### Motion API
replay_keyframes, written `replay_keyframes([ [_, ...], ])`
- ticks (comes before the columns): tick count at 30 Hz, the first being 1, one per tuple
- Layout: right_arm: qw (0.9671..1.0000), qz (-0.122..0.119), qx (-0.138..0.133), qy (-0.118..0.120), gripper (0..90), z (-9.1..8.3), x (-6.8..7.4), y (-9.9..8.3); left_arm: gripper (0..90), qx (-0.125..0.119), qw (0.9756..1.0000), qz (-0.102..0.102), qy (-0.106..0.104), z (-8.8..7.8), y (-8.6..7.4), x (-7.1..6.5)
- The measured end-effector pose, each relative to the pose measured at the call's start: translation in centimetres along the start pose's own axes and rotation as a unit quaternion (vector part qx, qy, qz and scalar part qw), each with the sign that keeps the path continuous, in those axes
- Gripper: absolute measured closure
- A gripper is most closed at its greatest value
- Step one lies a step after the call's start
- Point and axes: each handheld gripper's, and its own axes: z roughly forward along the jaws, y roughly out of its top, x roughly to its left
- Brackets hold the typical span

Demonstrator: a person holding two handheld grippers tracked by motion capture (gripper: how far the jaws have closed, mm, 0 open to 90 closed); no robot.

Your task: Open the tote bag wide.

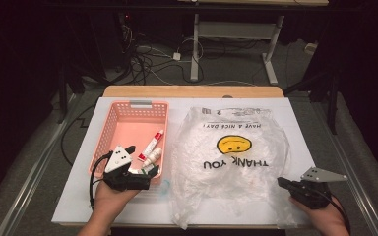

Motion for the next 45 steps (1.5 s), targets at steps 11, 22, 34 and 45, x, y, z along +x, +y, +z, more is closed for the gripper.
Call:
replay_keyframes([
  [11,0.9989,-0.02,-0.028,0.031,75.6,-0.6,1.9,1.2,0.0,0.001,0.9996,-0.026,-0.007,-0.4,0.2,0.2],
  [22,0.9943,0.011,-0.095,-0.048,49.3,-0.7,-3.5,4.6,0.0,-0.012,0.9991,-0.041,-0.003,-0.6,0.0,0.5],
  [34,0.9929,0.075,-0.035,-0.086,27.3,8.3,-12.0,9.7,0.0,0.016,0.9995,-0.028,-0.002,-0.4,-0.1,0.6],
  [45,0.9933,0.098,0.018,-0.059,28.1,13.0,-15.3,9.7,0.0,0.016,0.9995,-0.028,-0.008,-0.2,-0.2,0.4],
])
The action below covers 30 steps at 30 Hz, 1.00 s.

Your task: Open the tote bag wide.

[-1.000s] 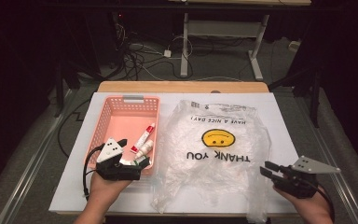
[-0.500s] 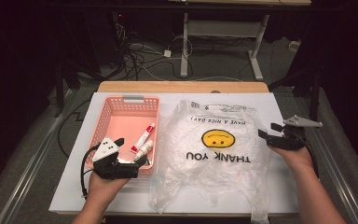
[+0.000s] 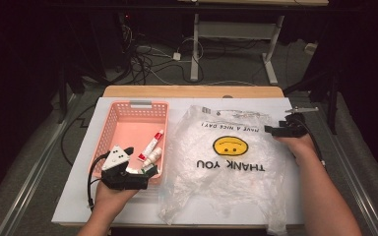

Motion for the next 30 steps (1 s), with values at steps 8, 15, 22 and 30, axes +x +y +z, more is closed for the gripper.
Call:
replay_keyframes([
  [8,0.9974,-0.07,0.014,-0.013,55.3,0.2,1.9,-0.1,0.0,-0.008,0.9999,-0.007,0.01,-0.4,0.2,0.4],
  [15,0.996,-0.087,0.016,0.012,86.0,0.1,2.6,-0.2,0.0,-0.006,1.0,-0.004,0.007,-0.3,0.2,0.2],
  [22,0.9973,-0.073,-0.001,-0.009,90.0,-0.4,2.6,-0.1,0.0,-0.01,0.9999,-0.005,0.004,-0.5,0.3,0.2],
  [30,0.9978,-0.033,-0.036,-0.044,90.0,-2.2,0.6,0.3,0.0,-0.014,0.9999,-0.002,0.0,-0.6,0.5,0.2],
])
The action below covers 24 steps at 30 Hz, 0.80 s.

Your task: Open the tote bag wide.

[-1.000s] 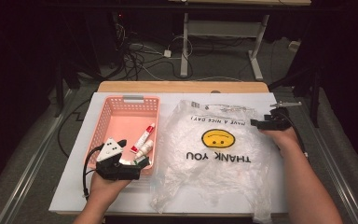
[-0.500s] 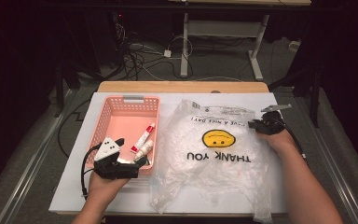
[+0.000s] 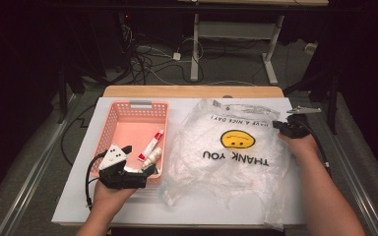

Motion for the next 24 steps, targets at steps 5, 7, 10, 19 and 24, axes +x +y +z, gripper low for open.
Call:
replay_keyframes([
  [5,0.9984,0.039,-0.022,-0.034,90.0,-1.4,-2.4,-0.2,0.0,0.001,1.0,0.004,-0.007,0.3,0.2,-0.1],
  [7,0.9968,0.055,-0.027,-0.051,90.0,-2.0,-3.4,-0.4,0.0,0.001,1.0,0.004,-0.007,0.2,0.3,-0.1],
  [10,0.9917,0.091,-0.045,-0.079,90.0,-3.5,-5.4,-1.0,0.0,-0.006,1.0,0.0,-0.005,-0.2,0.3,0.0],
  [19,0.9867,0.106,-0.063,-0.106,90.0,-6.7,-6.4,-3.7,0.0,-0.011,0.9999,0.002,0.003,-1.1,-0.4,0.3],
  [24,0.9875,0.088,-0.058,-0.117,90.0,-8.8,-4.9,-6.5,0.0,-0.018,0.9998,-0.006,0.004,-1.2,-0.6,0.7],
])
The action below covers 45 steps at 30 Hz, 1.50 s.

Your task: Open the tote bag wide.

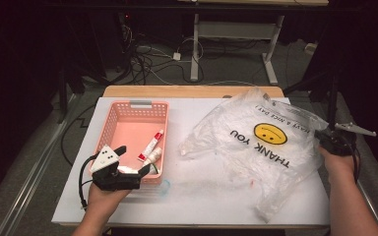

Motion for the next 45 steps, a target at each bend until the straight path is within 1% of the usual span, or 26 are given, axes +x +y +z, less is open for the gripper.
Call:
replay_keyframes([
  [1,1.0,0.0,0.0,0.0,90.0,0.0,0.0,0.0,0.0,0.0,1.0,0.0,0.0,0.0,0.0,0.0],
  [2,0.9999,-0.01,-0.001,0.002,88.6,-1.0,0.5,-0.8,0.0,-0.001,1.0,-0.003,0.001,0.0,0.0,0.0],
  [3,0.9999,-0.01,-0.001,0.002,88.6,-1.0,0.5,-0.8,0.0,-0.002,1.0,-0.005,0.0,0.0,-0.1,0.1],
  [5,0.9999,-0.015,-0.006,0.003,86.9,-2.0,1.0,-1.7,0.0,-0.001,1.0,-0.006,0.002,-0.1,-0.2,0.1],
  [6,0.9999,-0.012,-0.005,0.009,86.6,-2.5,1.3,-2.1,0.0,0.0,1.0,-0.008,0.001,-0.1,-0.3,0.2],
  [7,0.9995,-0.03,-0.005,0.011,83.9,-3.4,1.8,-2.8,0.0,0.0,1.0,-0.01,0.0,-0.1,-0.4,0.2],
  [8,0.9995,-0.03,-0.005,0.011,83.9,-3.4,1.8,-2.8,0.0,0.001,0.9999,-0.01,0.0,-0.1,-0.5,0.2],
  [9,0.9991,-0.036,-0.005,0.02,81.3,-4.3,2.3,-3.4,0.0,0.003,1.0,-0.009,0.0,-0.1,-0.6,0.2],
  [10,0.9991,-0.036,-0.005,0.02,81.3,-4.3,2.3,-3.4,0.0,0.005,1.0,-0.008,-0.001,0.0,-0.7,0.1],
  [12,0.9988,-0.04,-0.005,0.028,77.5,-5.1,2.7,-3.7,0.0,0.006,1.0,-0.005,-0.001,0.1,-0.7,0.1],
  [14,0.9982,-0.048,-0.008,0.035,75.4,-5.8,3.2,-4.0,0.0,0.007,1.0,0.001,-0.001,0.1,-0.7,0.0],
  [15,0.9977,-0.052,-0.007,0.043,74.1,-6.3,3.7,-4.4,0.0,0.008,1.0,0.004,0.001,0.1,-0.7,0.0],
  [17,0.9969,-0.055,-0.006,0.055,73.9,-6.5,4.1,-4.8,0.0,0.008,1.0,0.004,0.0,0.2,-0.8,0.0],
  [18,0.9969,-0.055,-0.006,0.055,73.9,-6.5,4.1,-4.8,0.0,0.007,1.0,0.003,-0.001,0.2,-0.8,0.0],
  [19,0.996,-0.062,-0.001,0.064,73.8,-6.5,4.5,-5.0,0.0,0.006,1.0,0.001,-0.003,0.3,-0.8,0.0],
  [22,0.9951,-0.068,0.004,0.072,72.4,-6.4,5.0,-5.1,0.0,0.008,1.0,0.002,-0.004,0.4,-0.8,0.0],
  [24,0.9945,-0.073,0.007,0.074,68.6,-6.2,5.3,-5.2,0.0,0.008,1.0,0.001,-0.004,0.5,-0.8,0.0],
  [27,0.9935,-0.079,0.013,0.08,60.4,-6.1,5.3,-5.3,0.0,0.01,0.9999,0.003,-0.004,0.5,-0.8,0.1],
  [28,0.9937,-0.079,0.012,0.079,58.0,-6.2,5.2,-5.3,0.0,0.01,0.9999,0.003,-0.003,0.5,-0.8,0.1],
  [29,0.9947,-0.069,0.0,0.077,52.0,-6.7,4.7,-5.2,0.0,0.009,1.0,0.002,-0.003,0.5,-0.8,0.1],
  [30,0.9947,-0.069,0.0,0.077,52.0,-6.7,4.7,-5.2,0.0,0.008,1.0,0.002,-0.003,0.5,-0.8,0.1],
  [32,0.9955,-0.057,-0.011,0.075,47.7,-7.3,4.3,-5.2,0.0,0.008,1.0,0.003,-0.003,0.5,-0.9,0.1],
  [37,0.9961,-0.044,-0.032,0.07,36.3,-9.3,3.7,-5.6,0.0,0.009,1.0,0.001,-0.002,0.6,-1.0,0.2],
  [41,0.995,-0.044,-0.047,0.076,28.8,-10.6,4.0,-5.9,0.0,0.008,1.0,0.002,-0.001,0.6,-1.0,0.3],
  [44,0.9932,-0.053,-0.053,0.089,22.4,-11.1,4.6,-5.9,0.0,0.008,1.0,0.003,0.0,0.6,-1.0,0.3],
  [45,0.9929,-0.052,-0.055,0.092,19.7,-11.2,4.8,-5.8,0.0,0.007,1.0,0.001,0.0,0.6,-1.0,0.3],
])
